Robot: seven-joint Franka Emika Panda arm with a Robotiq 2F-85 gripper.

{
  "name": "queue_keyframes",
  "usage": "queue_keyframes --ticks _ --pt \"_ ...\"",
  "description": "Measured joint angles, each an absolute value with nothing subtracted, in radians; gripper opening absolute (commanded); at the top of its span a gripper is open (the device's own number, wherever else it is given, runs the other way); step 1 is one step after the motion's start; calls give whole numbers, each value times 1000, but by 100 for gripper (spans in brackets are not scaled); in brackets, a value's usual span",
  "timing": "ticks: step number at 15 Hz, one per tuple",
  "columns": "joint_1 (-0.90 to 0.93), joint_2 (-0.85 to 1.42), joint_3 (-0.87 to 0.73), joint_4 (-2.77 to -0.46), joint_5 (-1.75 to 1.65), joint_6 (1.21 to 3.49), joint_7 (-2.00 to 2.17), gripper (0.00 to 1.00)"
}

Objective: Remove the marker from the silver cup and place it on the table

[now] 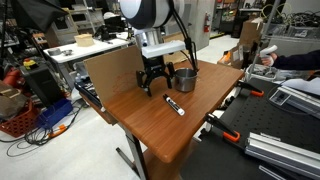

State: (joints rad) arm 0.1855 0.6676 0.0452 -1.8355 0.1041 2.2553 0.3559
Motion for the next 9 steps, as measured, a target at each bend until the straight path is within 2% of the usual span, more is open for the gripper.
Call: queue_keyframes --ticks 9 --pt "197 589 46 -1816 100 2255 355 100"
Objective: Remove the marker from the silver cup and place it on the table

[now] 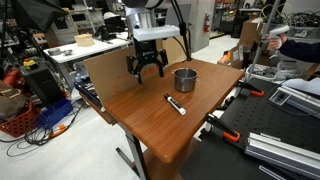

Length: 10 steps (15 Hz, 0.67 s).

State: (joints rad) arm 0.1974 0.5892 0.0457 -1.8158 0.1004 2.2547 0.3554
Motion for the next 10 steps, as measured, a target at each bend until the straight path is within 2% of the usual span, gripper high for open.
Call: queue_keyframes --ticks 10 --pt "211 367 46 -1911 65 2220 356 100"
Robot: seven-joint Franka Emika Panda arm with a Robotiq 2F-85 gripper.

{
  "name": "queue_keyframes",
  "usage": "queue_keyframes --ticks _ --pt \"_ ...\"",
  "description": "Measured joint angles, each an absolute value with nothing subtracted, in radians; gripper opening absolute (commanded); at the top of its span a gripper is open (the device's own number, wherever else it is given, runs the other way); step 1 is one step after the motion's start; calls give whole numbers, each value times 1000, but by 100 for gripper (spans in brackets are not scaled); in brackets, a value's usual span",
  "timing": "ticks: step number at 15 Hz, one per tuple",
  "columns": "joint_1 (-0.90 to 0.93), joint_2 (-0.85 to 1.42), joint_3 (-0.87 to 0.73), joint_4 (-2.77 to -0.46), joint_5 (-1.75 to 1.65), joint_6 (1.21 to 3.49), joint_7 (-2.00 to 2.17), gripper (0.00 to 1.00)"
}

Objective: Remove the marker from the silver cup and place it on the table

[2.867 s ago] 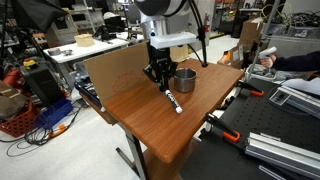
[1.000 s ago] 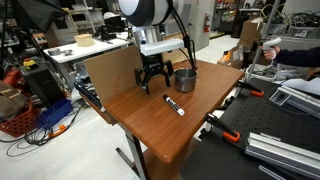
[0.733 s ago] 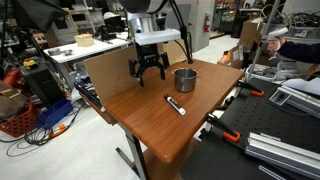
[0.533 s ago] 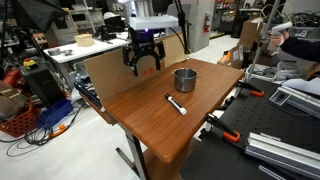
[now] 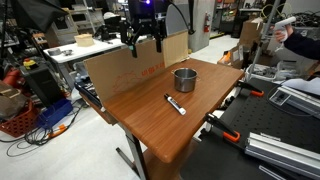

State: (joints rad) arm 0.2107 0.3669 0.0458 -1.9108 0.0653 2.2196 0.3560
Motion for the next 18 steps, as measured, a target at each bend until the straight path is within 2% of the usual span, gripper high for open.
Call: queue_keyframes --ticks 18 --pt "211 350 46 -1932 65 2217 356 100"
